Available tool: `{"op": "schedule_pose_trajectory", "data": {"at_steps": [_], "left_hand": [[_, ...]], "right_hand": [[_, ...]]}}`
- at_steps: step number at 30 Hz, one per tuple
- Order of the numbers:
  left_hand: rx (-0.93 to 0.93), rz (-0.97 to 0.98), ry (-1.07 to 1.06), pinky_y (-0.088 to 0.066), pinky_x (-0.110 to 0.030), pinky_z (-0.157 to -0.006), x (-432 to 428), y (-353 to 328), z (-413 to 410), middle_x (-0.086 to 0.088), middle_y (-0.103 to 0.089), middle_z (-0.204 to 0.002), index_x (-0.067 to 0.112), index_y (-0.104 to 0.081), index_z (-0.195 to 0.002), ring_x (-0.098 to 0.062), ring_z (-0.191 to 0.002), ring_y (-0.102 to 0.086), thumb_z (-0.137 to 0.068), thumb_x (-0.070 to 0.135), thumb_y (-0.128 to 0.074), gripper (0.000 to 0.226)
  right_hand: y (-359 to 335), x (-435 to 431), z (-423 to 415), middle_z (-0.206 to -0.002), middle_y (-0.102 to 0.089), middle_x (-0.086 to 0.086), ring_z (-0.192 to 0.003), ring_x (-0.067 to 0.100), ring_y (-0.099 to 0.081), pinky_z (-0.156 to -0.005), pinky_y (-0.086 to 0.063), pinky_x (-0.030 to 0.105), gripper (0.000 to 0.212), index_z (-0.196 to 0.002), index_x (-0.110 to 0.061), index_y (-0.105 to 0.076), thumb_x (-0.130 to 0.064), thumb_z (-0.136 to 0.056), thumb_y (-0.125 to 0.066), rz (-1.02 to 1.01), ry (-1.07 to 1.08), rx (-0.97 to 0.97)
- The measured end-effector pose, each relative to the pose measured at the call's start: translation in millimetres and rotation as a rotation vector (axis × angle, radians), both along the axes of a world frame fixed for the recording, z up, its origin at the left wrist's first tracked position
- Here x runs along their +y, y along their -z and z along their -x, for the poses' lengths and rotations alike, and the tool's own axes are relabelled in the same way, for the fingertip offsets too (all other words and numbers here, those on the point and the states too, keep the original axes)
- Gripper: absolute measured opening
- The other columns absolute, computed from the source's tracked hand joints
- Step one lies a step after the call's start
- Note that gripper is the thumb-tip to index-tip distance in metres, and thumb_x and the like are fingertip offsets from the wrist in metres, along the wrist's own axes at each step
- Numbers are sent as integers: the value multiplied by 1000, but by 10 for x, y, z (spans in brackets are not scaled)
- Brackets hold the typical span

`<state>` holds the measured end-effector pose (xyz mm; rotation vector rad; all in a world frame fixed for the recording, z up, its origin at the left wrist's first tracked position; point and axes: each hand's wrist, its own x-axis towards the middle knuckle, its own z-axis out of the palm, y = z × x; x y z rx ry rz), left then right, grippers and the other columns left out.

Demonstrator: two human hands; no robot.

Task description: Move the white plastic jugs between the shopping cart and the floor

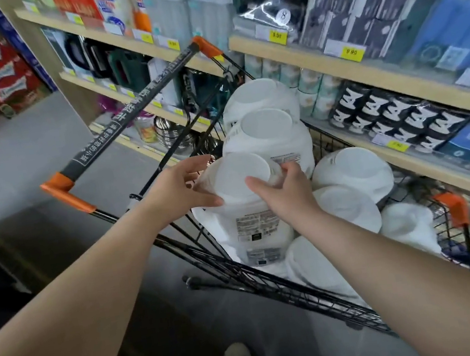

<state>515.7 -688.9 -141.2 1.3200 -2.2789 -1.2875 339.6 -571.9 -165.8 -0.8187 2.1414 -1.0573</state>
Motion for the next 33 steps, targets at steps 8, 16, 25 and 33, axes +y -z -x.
{"op": "schedule_pose_trajectory", "data": {"at_steps": [8, 16, 25, 33], "left_hand": [[130, 192, -63, -42, -11, -73, 758, -310, 489, 14, -57, -111, 32, -57, -127, -5, -101, -54, -75, 32, -80, 57], [269, 185, 178, -50, -27, -89, 2222, -384, 1931, 8, -64, -113, 30, -61, -117, -10, -95, -61, -80, 30, -76, 41], [343, 49, 597, -51, -26, -88, 4060, -263, 3871, 3, -68, -106, 34, -61, -107, -14, -88, -65, -80, 22, -76, 33], [331, -34, 1024, -44, -5, -70, 5521, -135, 5529, 11, -65, -101, 31, -62, -107, -4, -84, -60, -83, 21, -73, 29]], "right_hand": [[-298, 675, 448, -133, -54, 1, -114, 15, -53, -90, -41, 25, 52, -131, -17, -51, -41, -87, -66, 87, -108, 55], [-547, 2475, 1544, -115, -59, -7, -103, 10, -57, -86, -43, 23, 40, -124, -19, -58, -36, -88, -66, 114, -29, 273], [-573, 4747, 2809, -104, -68, 0, -102, 17, -63, -91, -46, 26, 29, -111, -15, -66, -29, -86, -69, 28, 400, 344], [-480, 6359, 3604, -105, -67, -2, -101, 9, -61, -80, -38, 13, 28, -111, -15, -67, -30, -87, -68, -8, 834, 296]]}}
